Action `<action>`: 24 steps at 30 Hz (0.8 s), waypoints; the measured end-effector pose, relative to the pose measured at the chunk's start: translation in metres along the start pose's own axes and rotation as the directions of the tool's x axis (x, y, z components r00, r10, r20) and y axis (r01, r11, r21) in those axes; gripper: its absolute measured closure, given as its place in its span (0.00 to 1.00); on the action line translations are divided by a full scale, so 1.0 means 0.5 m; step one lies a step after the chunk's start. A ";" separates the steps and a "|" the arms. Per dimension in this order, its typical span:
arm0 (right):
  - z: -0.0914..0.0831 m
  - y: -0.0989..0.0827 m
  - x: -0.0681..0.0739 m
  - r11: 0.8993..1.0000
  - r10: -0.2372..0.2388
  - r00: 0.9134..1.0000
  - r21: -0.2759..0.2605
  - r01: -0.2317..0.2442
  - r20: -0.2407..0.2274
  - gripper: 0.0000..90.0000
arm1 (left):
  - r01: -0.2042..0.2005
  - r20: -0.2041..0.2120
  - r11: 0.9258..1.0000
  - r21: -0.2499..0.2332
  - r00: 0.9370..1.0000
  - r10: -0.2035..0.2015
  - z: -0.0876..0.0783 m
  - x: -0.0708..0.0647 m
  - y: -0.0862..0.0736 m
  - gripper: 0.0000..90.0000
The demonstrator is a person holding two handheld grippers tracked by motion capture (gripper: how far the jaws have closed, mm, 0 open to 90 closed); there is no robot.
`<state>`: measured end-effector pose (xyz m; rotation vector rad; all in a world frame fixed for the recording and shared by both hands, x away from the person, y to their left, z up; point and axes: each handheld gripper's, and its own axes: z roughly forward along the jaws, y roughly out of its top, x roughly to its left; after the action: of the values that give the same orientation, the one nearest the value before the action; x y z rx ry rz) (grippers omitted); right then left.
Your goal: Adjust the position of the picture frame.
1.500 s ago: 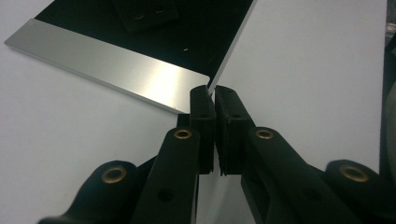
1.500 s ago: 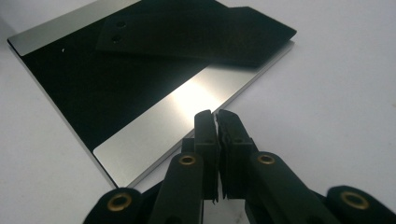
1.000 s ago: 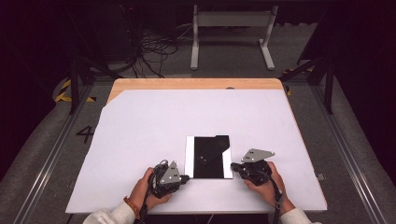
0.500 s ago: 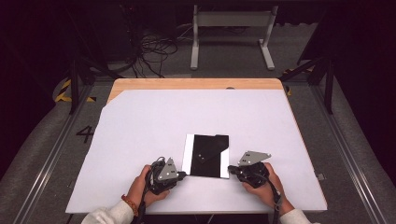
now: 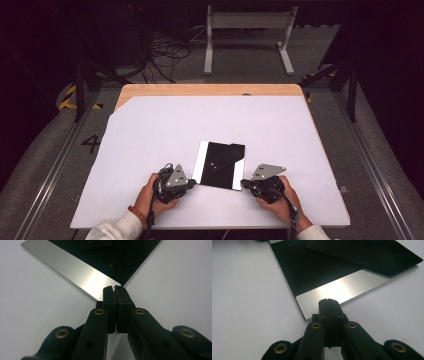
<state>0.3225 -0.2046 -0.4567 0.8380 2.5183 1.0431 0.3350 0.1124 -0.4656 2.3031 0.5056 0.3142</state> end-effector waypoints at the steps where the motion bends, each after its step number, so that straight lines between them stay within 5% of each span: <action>1: 0.000 0.001 0.002 1.000 -0.004 1.000 0.003 0.004 0.004 1.00 | 0.004 0.000 1.000 0.000 1.000 -0.004 0.000 0.001 0.000 0.98; 24: 0.007 0.012 0.018 0.999 -0.038 0.999 -0.015 0.038 -0.029 1.00 | 0.029 -0.028 1.000 0.006 0.999 -0.029 0.001 0.029 -0.001 1.00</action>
<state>0.3193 -0.1938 -0.4553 0.7728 2.5379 1.0678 0.3479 0.1191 -0.4652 2.2981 0.5541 0.3310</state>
